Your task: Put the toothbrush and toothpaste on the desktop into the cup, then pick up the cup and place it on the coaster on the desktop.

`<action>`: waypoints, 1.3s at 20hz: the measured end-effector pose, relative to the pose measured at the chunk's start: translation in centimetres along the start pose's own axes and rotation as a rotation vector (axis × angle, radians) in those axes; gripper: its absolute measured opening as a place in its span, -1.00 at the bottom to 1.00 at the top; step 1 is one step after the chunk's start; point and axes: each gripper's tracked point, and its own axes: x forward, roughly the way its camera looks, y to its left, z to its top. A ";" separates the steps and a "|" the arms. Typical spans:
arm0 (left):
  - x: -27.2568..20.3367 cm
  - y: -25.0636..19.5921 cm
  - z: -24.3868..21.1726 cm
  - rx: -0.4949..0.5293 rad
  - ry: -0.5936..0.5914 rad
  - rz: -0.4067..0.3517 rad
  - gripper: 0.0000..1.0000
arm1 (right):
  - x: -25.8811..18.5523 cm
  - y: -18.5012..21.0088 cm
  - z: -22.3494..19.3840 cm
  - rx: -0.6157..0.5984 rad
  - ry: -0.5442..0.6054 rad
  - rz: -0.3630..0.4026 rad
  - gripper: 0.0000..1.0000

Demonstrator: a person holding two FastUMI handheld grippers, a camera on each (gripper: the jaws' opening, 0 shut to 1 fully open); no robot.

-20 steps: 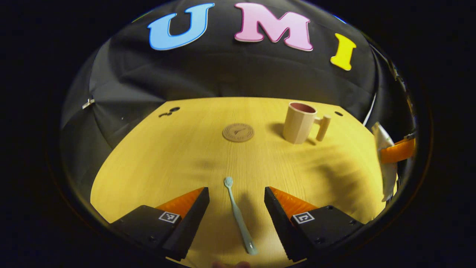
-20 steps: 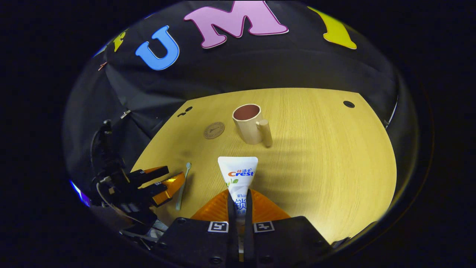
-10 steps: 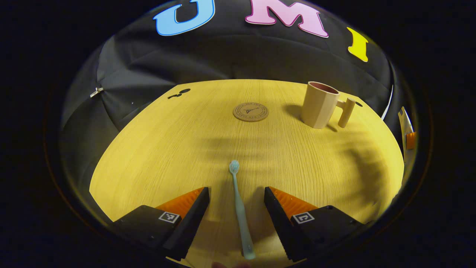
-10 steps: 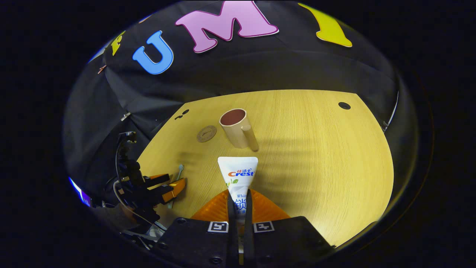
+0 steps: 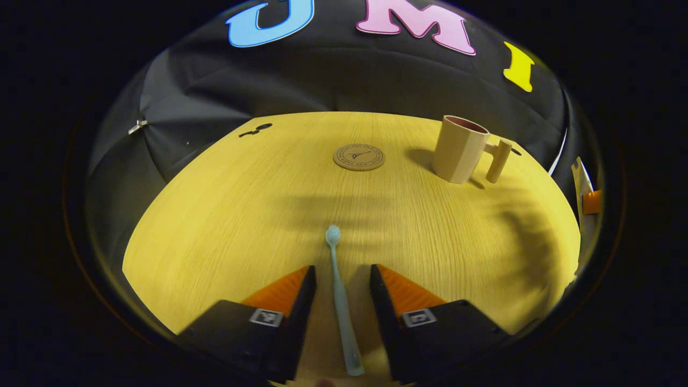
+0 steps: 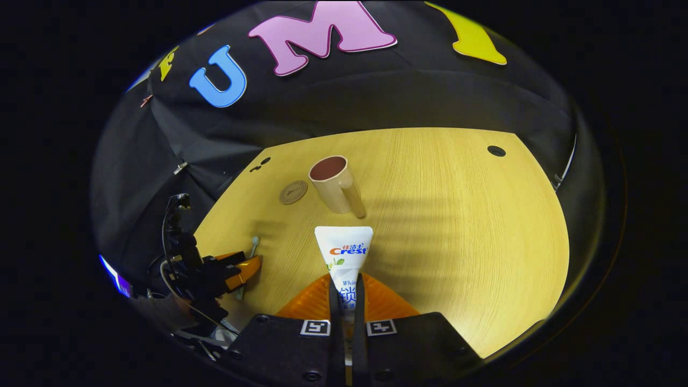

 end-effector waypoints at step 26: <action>-8.6 -4.0 10.2 -0.173 -0.373 -0.161 -0.88 | 4.6 6.8 21.5 -0.061 -0.606 0.260 -0.82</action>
